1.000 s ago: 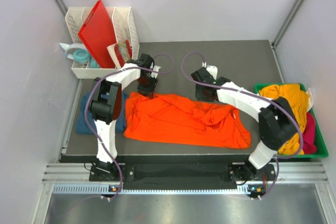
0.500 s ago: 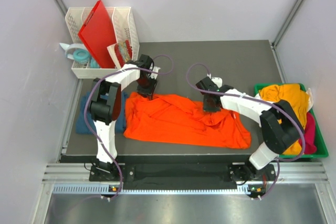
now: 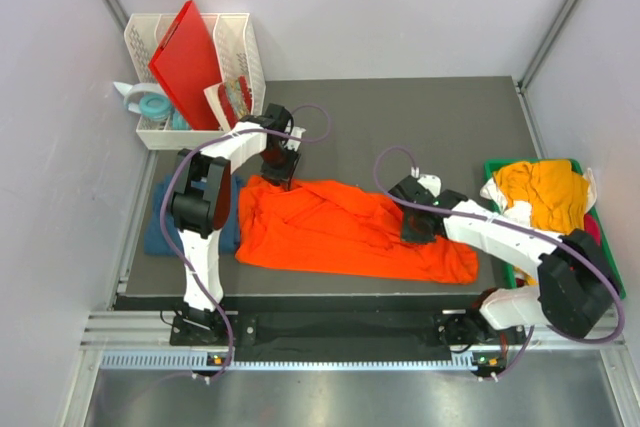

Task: Fold and stack the t-shirts
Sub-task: Flatten out the tshirt

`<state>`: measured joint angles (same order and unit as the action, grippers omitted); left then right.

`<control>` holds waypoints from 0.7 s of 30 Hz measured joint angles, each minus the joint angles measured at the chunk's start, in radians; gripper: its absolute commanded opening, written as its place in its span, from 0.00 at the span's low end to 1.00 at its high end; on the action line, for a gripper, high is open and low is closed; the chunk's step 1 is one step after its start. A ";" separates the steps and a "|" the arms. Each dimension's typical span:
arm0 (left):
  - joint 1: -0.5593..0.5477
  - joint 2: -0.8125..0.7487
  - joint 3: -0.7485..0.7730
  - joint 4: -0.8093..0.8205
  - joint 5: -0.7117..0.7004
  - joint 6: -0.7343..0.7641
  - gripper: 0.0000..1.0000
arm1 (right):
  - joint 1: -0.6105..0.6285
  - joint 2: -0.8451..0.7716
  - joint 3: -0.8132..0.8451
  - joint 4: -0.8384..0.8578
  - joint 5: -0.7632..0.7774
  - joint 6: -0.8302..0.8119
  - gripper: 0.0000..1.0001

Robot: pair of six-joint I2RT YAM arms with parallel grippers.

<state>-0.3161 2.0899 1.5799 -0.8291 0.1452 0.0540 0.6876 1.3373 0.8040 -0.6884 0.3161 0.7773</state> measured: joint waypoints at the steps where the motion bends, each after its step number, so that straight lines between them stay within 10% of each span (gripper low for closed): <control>1: 0.000 0.000 0.000 0.000 0.000 0.000 0.37 | 0.010 -0.011 -0.010 -0.013 -0.005 0.017 0.00; 8: 0.000 0.000 0.000 0.000 0.000 0.000 0.37 | 0.118 -0.129 -0.014 -0.076 0.043 0.103 0.56; 21: 0.000 0.000 0.000 0.000 0.000 0.000 0.37 | -0.007 0.069 0.269 -0.026 0.200 -0.036 0.43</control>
<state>-0.3161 2.0895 1.5799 -0.8291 0.1452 0.0536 0.6807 1.4059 1.0729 -0.7143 0.5163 0.7410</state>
